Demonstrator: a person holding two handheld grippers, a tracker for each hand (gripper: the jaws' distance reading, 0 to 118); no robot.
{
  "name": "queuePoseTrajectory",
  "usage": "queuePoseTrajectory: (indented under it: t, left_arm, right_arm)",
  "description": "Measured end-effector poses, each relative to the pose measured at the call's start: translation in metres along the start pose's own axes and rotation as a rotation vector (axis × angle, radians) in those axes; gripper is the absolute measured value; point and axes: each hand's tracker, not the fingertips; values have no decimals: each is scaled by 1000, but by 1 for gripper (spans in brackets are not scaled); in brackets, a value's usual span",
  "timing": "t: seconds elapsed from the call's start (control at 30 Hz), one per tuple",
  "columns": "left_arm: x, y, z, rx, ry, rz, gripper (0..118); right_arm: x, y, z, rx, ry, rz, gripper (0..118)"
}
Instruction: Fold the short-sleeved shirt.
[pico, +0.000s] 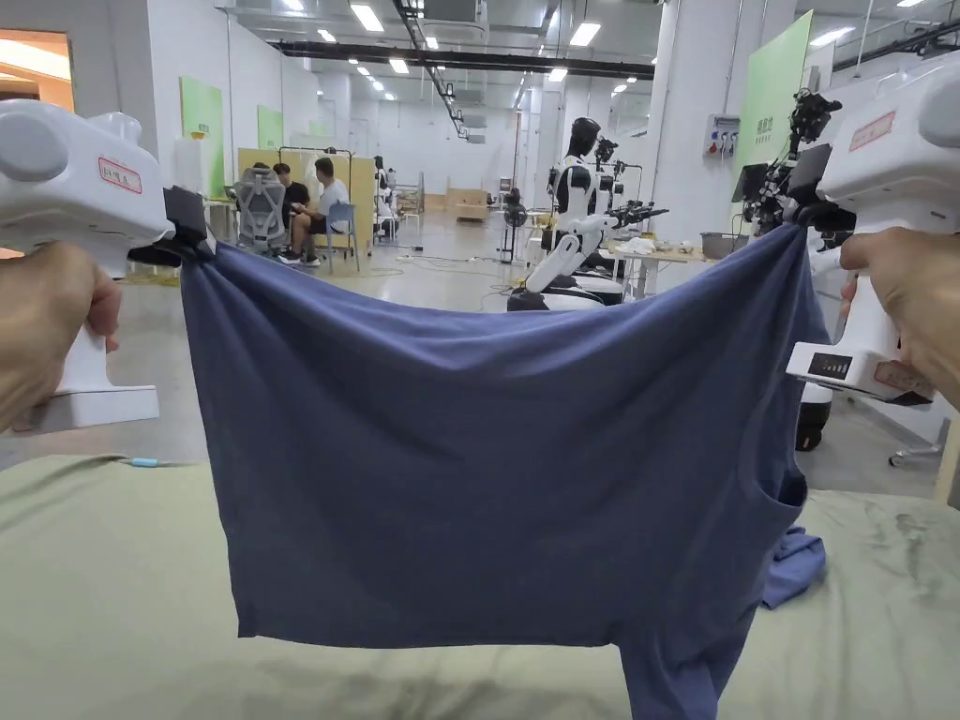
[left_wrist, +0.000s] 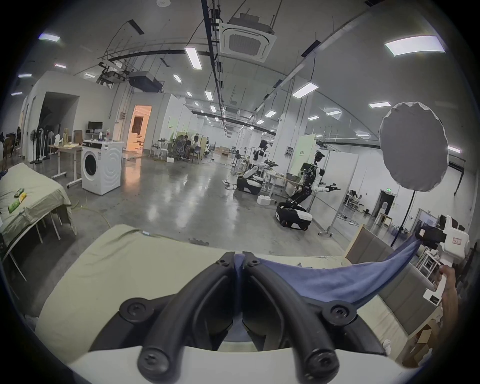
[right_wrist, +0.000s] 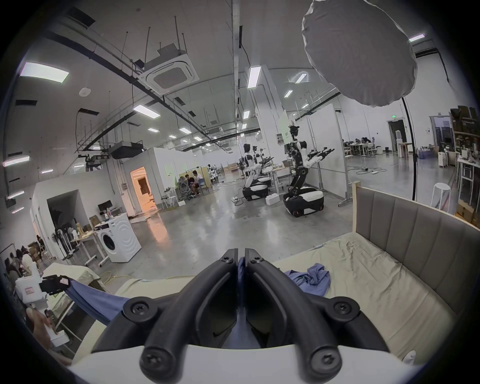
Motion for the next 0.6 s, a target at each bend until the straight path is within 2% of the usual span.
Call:
queuePoseTrajectory:
  t: [0.13,0.2,0.33,0.4,0.43,0.53,0.6]
  left_arm:
    - [-7,-38,4,-31,-18,7,4]
    - [-9,-65,6,-68,-22,-15,4]
    - [-18,-128,20,-130,-81,8,4]
    - [-20,-169,33,-172,-77,-15,4]
    - [-20,-187,40,-192,-78,-17,4]
    - [-24,-246,76,-232,-140,-9,4]
    - [-30,-282,102,-283,-180,-9,4]
  right_arm:
    - [16,-34,7,-38,37,-14,5]
    - [24,-59,13,-72,14,11,5]
    - [46,-120,39,-123,75,-22,5]
    - [58,-160,58,-152,79,-5,5]
    - [64,-178,69,-173,109,-24,5]
    - [89,-240,107,-231,113,-47,5]
    - [111,-280,138,-275,122,-99,5]
